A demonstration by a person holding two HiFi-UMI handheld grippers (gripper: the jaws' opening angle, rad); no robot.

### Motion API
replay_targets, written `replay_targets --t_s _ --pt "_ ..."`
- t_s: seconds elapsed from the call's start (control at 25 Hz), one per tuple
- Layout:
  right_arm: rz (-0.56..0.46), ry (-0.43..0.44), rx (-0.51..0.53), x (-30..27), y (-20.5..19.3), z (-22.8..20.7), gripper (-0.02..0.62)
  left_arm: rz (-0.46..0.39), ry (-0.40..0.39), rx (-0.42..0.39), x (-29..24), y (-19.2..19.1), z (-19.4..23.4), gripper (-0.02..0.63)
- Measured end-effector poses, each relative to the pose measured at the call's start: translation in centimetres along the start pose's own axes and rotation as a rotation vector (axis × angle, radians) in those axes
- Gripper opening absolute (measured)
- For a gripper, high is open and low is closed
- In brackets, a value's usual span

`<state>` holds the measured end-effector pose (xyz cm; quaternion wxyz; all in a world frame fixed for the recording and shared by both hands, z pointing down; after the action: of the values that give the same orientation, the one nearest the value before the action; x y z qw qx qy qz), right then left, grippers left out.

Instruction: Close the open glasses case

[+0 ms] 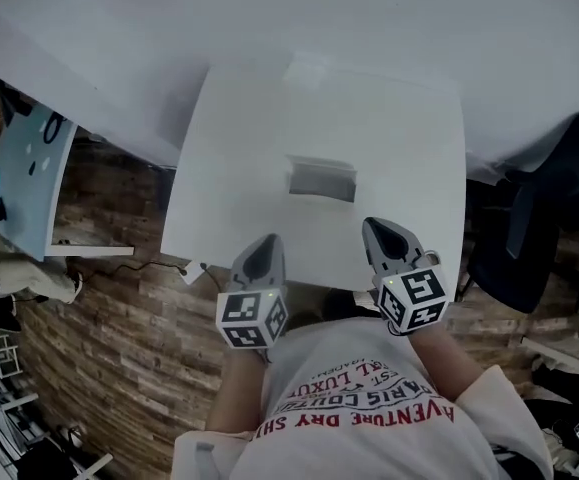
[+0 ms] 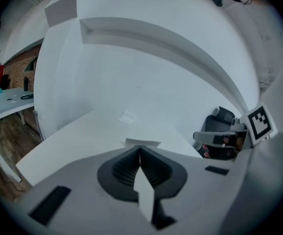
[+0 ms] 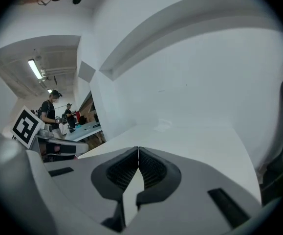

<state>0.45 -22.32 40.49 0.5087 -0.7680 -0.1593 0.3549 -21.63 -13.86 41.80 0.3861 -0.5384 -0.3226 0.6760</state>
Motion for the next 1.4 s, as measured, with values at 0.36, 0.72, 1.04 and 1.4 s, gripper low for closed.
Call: replay_targets --t_s 0.36,0.72,1.04,1.4 --pt "0.135 -0.008 -0.072 -5.8 -2.2 -3.3 0.012 0.180 -0.033 0.021 -8.0 -2.7 1.7 0.005" --pt "0.205 -0.113 -0.079 -9.2 -3.6 -4.1 0.012 0.328 -0.133 -0.019 -14.6 -4.2 4.5 0.005" --pt "0.227 -0.185 -0.076 -11.9 -2.9 -5.2 0.012 0.388 -0.212 0.010 -17.2 -4.7 5.5 0.005" --pt "0.217 -0.255 -0.032 -14.6 -2.4 -6.8 0.012 0.385 -0.262 0.045 -17.6 -4.8 6.0 0.005"
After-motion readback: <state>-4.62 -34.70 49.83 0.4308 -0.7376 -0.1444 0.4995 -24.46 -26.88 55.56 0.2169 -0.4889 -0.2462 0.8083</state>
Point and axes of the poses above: the fingertips, and each gripper's own axes: x backward along the fingers, z to its left, y out of its top, the point moved 8 cm from there along x, backward along the fingers, and after that the axes turned 1 degree about -x, right-handed, at the moved point
